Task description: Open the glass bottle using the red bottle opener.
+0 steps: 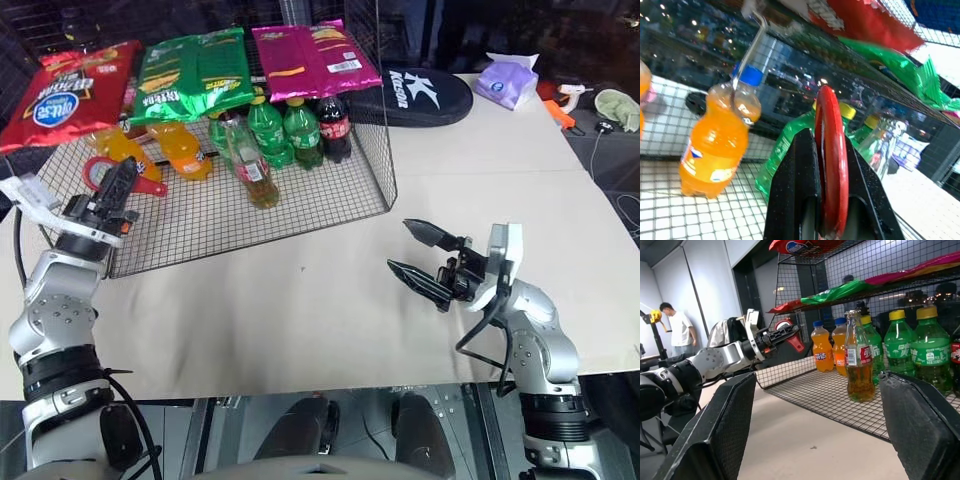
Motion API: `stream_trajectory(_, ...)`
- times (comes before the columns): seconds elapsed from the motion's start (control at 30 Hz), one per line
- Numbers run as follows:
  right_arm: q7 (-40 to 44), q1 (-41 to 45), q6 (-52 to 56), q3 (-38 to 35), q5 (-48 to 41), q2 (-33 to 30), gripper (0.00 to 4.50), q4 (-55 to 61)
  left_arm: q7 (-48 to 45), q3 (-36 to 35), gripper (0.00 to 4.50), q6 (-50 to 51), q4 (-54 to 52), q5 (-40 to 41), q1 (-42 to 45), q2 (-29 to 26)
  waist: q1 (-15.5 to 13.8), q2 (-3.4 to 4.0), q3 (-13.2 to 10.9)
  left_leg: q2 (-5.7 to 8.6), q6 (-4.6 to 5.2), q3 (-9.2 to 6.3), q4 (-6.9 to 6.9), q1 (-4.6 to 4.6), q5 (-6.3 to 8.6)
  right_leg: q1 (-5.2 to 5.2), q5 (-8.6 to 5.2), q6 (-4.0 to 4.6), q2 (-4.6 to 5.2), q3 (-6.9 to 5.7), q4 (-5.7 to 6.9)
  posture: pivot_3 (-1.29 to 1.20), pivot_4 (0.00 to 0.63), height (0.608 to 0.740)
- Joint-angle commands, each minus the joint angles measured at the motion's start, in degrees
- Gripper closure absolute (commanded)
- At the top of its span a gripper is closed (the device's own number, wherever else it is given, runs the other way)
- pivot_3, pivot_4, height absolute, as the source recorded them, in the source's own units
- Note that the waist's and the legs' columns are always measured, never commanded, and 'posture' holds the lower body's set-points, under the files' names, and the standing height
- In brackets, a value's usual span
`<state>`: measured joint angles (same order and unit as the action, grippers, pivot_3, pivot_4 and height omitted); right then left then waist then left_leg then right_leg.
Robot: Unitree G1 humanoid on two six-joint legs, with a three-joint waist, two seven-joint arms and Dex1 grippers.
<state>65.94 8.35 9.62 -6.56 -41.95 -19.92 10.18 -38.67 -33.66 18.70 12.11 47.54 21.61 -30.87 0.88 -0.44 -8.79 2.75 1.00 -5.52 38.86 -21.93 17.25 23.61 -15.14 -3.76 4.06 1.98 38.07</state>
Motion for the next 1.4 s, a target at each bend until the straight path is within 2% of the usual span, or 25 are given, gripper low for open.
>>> stream_trajectory(0.03, 0.10, -0.03, -1.13, -0.32, -0.42, 0.04, 0.57, 1.02, -0.73, -1.00, 4.45, 0.80, -3.69, 2.31, -0.05, -0.12, 0.02, 0.00, 0.00, 0.00, 0.00, 0.00, 0.00, 0.00, 0.00, 0.00, 0.00, 0.00, 0.00, 0.00, 0.00, 0.00, 0.150, 0.740)
stream_trajectory(0.3, -0.67, 0.17, -1.13, -0.19, -0.33, 0.59, 0.57, 1.04, -0.85, -1.47, 4.45, 6.36, -9.50, 9.10, -1.83, 0.94, 0.12, 0.00, 0.00, -0.02, 0.00, 0.01, 0.01, 0.00, 0.00, 0.00, 0.00, 0.00, 0.00, 0.03, 0.02, 0.00, 0.150, 0.740)
stream_trajectory(0.47, -7.80, 1.42, 5.84, 1.73, 0.45, -0.31, 0.57, 3.51, -2.12, 2.65, 4.45, 13.96, -16.87, 14.66, -5.92, 2.31, 0.08, 0.00, 0.00, -0.01, 0.00, 0.01, 0.01, 0.00, 0.00, 0.00, 0.00, 0.00, 0.02, 0.04, 0.02, 0.00, 0.150, 0.740)
stream_trajectory(0.6, -14.90, 4.26, 15.77, 6.73, 0.06, -1.03, 0.57, 8.56, -2.75, 8.49, 4.45, 19.67, -22.52, 18.21, -8.04, 4.48, 0.05, 0.01, 0.00, -0.01, 0.00, 0.01, 0.02, 0.00, 0.00, 0.00, 0.00, 0.00, 0.02, 0.05, 0.04, 0.00, 0.150, 0.740)
stream_trajectory(0.77, -19.29, 11.02, 27.85, 12.16, -1.61, -2.42, 0.57, 11.73, -3.78, 15.46, 4.45, 23.43, -24.55, 19.15, -6.93, 6.70, 0.08, 0.01, 0.00, -0.02, 0.00, 0.04, 0.11, 0.01, 0.00, 0.00, 0.00, 0.00, -0.02, 0.08, 0.12, 0.00, 0.150, 0.740)
stream_trajectory(1.03, -17.00, 17.53, 35.80, 20.93, 1.09, -5.60, 0.57, 11.41, -9.55, 24.78, 4.45, 26.49, -22.58, 15.90, -3.09, 7.12, 0.05, 0.00, 0.00, 0.04, 0.00, 0.04, 0.15, -0.03, 0.00, 0.00, 0.00, 0.00, -0.02, 0.05, 0.10, 0.00, 0.150, 0.740)
stream_trajectory(1.13, -16.88, 19.50, 38.24, 22.12, 0.69, -4.95, 0.57, 10.27, -11.46, 26.58, 4.45, 26.84, -21.56, 14.86, -1.78, 7.27, 0.14, 0.00, 0.00, 0.03, 0.01, 0.03, 0.16, -0.01, 0.00, -0.01, 0.00, 0.00, -0.04, 0.05, 0.11, 0.00, 0.150, 0.740)
stream_trajectory(1.4, -19.20, 21.74, 47.42, 19.53, -5.68, -1.32, 0.57, 10.08, -14.77, 29.11, 4.45, 26.52, -21.05, 11.74, -2.89, 7.42, 0.12, 0.00, 0.00, 0.02, 0.01, 0.01, 0.17, -0.04, 0.00, 0.00, 0.00, 0.00, -0.02, 0.03, 0.10, 0.00, 0.150, 0.740)
